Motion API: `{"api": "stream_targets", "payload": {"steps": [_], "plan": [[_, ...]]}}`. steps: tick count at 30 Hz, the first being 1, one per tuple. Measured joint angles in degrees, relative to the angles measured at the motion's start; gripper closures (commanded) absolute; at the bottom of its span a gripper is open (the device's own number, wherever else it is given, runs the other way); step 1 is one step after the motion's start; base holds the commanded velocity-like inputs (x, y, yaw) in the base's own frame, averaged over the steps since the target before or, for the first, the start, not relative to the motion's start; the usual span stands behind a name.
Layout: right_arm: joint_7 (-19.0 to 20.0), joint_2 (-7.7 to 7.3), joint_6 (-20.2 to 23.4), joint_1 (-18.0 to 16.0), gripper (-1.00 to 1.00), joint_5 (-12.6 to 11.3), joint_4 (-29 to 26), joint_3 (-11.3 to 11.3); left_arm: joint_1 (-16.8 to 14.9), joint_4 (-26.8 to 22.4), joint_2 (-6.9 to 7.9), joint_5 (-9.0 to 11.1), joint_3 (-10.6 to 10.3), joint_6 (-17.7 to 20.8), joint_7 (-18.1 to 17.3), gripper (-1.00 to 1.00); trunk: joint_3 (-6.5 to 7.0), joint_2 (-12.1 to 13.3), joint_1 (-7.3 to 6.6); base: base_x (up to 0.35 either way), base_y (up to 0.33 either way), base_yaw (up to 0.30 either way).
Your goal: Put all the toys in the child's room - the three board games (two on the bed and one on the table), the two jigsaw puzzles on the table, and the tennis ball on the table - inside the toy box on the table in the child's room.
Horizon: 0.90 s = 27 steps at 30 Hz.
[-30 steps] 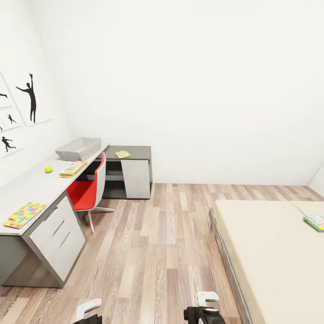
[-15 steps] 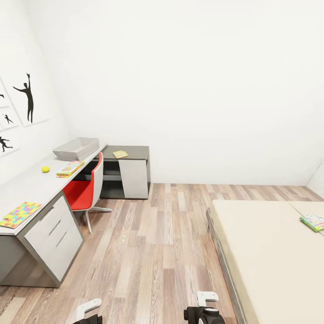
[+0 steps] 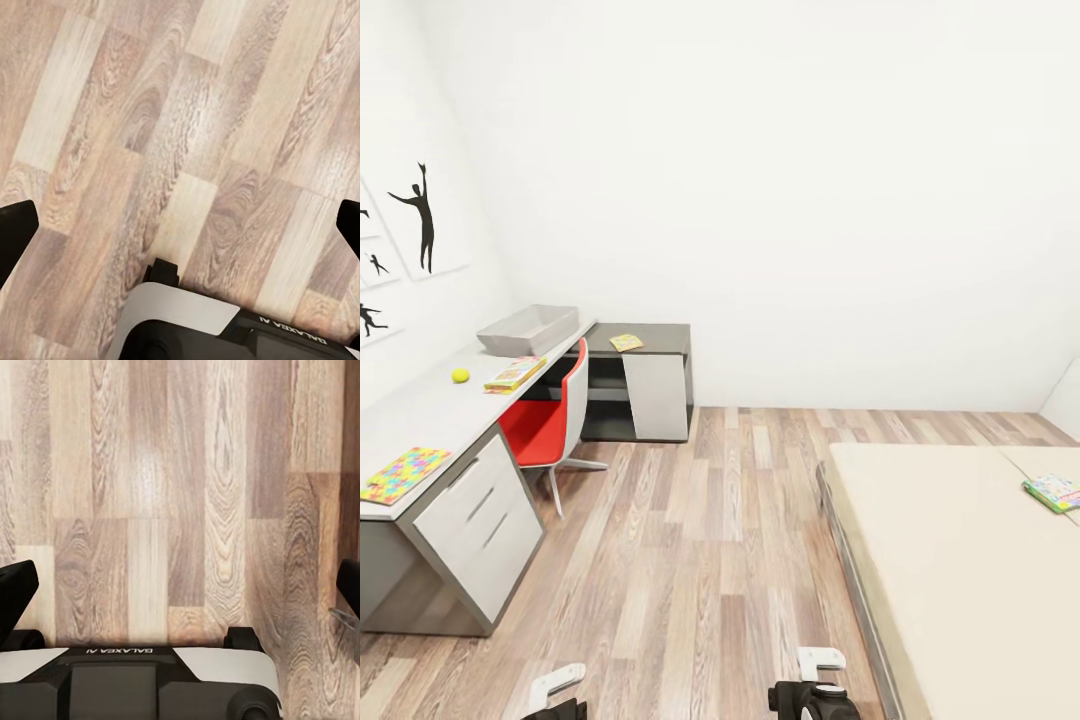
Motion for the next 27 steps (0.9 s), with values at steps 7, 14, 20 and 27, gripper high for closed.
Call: {"api": "stream_targets", "payload": {"steps": [7,14,20,27], "plan": [[0.0,0.0,0.0,0.0,-1.0,0.0,0.0,0.0,0.0,0.0,0.01,0.0,0.0,0.0,-0.03,-1.0,0.0,0.0,0.0,-0.074,-0.001,0.0],[0.01,0.0,0.0,0.0,-1.0,-0.03,0.0,0.0,0.0,-0.01,-0.01,0.03,0.0,0.0,-0.03,-1.0,0.0,0.01,-0.01,-0.012,-0.001,0.0],[0.0,0.0,0.0,0.0,-1.0,-0.02,0.0,0.0,0.0,0.0,-0.07,0.0,0.0,0.0,-0.03,-1.0,0.0,0.0,-0.01,-0.002,-0.051,0.0],[0.01,0.0,0.0,0.0,-1.0,-0.03,0.0,0.0,0.01,-0.01,-0.11,-0.01,0.0,0.0,0.0,-1.0,0.0,0.01,-0.01,0.0,-0.019,0.0]]}}
